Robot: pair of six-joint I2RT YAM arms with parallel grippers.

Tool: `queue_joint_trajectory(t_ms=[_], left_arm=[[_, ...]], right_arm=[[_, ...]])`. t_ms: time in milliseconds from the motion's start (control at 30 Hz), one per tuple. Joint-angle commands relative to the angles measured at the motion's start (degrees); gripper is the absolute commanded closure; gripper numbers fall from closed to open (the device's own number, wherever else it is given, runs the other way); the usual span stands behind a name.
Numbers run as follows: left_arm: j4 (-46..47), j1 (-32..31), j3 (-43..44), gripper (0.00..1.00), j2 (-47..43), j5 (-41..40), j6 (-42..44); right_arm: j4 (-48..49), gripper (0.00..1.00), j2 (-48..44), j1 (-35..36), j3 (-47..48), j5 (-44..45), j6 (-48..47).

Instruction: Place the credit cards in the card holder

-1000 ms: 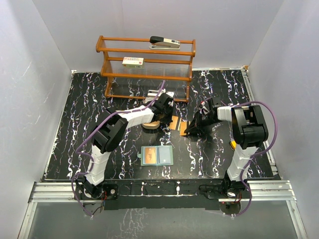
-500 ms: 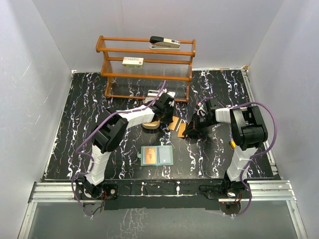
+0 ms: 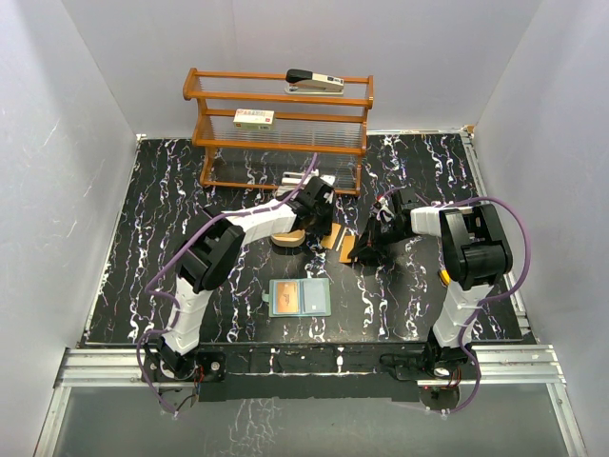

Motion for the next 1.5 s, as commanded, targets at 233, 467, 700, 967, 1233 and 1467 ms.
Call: queue_joint_trajectory(t_ms=[233,467,700,967,1233,1467], left_arm=[[-6.3,2.9,-0.9,0.57,0.8,5.0,-2.3],[-3.5,3.1,-0.6,0.55,3.5,13.5,-2.2],[-2.1,3.0,-1.6,0.56,4.7,17.4,-3.2],[-3.3,3.1,-1.0,0.56,4.6,16.9,-2.3],[-4.3,3.0,-1.6,0.56,3.5,17.0,-2.2],[-5.1,3.0,-2.7,0.55,2.4,17.3,-1.8]], right_arm=[[-4.9,1.0,2.6,0.1,3.4,6.1,-2.9],[-6.5,1.0,5.0,0.1,6.1,6.0,-4.2],[-4.3,1.0,5.6,0.2,6.8,1.7,-4.5],[2.7,1.0,1.8,0.2,0.7,-0.1,-5.1],[7.8,1.0,-1.3,0.1,-2.5,0.7,-5.0],[11.0,1.0,-2.0,0.1,-3.3,1.1,-3.4]])
